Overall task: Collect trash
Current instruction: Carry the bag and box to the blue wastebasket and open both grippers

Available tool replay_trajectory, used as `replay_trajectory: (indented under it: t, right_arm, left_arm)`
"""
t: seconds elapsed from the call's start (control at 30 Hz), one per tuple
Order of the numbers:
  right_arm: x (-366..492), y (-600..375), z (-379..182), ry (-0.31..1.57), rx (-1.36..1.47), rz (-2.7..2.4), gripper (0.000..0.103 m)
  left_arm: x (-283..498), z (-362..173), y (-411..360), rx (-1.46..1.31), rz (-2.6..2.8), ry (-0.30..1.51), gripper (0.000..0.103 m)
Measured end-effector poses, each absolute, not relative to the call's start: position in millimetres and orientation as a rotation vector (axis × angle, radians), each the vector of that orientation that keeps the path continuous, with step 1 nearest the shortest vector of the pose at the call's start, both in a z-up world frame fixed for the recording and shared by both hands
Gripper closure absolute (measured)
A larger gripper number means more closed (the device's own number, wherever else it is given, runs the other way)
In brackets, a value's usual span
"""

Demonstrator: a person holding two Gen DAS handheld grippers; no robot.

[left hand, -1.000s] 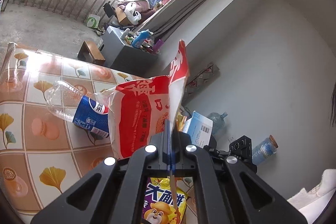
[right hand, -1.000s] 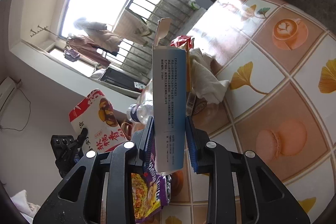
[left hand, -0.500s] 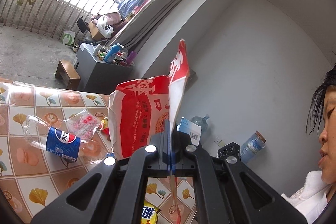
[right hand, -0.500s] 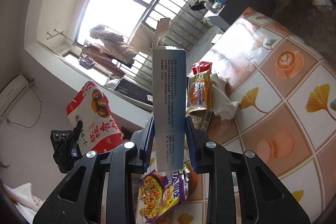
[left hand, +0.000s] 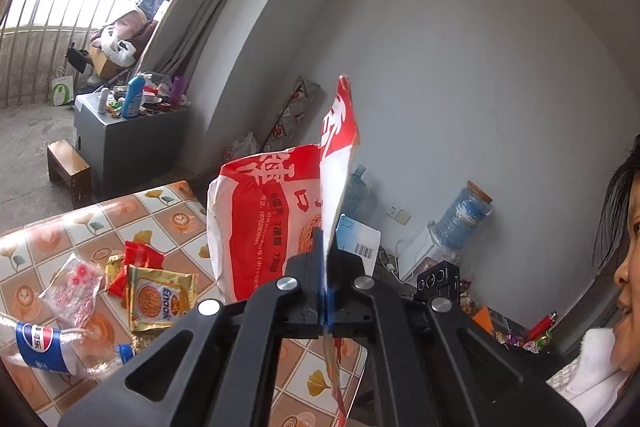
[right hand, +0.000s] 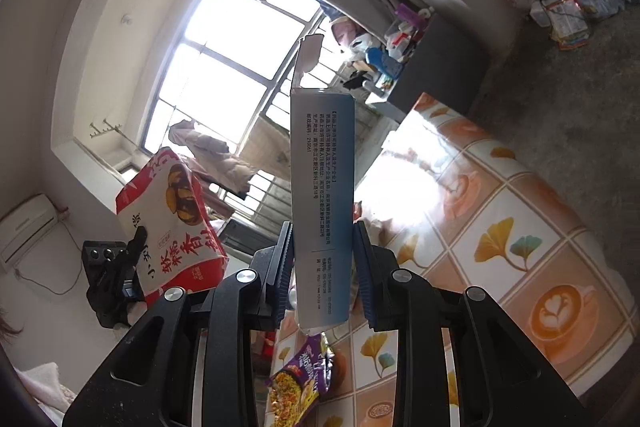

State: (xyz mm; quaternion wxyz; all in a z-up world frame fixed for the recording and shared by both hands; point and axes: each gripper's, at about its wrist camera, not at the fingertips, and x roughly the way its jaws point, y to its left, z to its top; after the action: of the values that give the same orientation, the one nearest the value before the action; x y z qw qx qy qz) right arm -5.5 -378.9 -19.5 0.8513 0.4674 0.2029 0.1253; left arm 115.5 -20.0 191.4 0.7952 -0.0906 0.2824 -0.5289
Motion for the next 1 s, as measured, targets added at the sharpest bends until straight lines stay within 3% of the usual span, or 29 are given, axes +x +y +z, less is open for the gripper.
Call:
replay_trajectory:
  t: [0.4, 0.9, 0.93, 1.0]
  right_arm:
    - [-64, -473, -45, 0.402, 0.946, -0.26, 0.076]
    - [-68, -588, -121, 0.53, 0.924, -0.724, 0.075]
    - [-66, -597, -129, 0.546, 0.915, -0.743, 0.075]
    - [-58, -620, -156, 0.595, 0.915, -0.804, 0.072]
  left_arm:
    - [112, 153, -266, 0.172, -1.283, 0.761, 0.103]
    - [91, 19, -508, 0.386, -1.39, 0.944, 0.103]
    - [93, 7, -520, 0.389, -1.394, 0.96, 0.102]
    - [99, -23, -546, 0.408, -1.385, 1.038, 0.083]
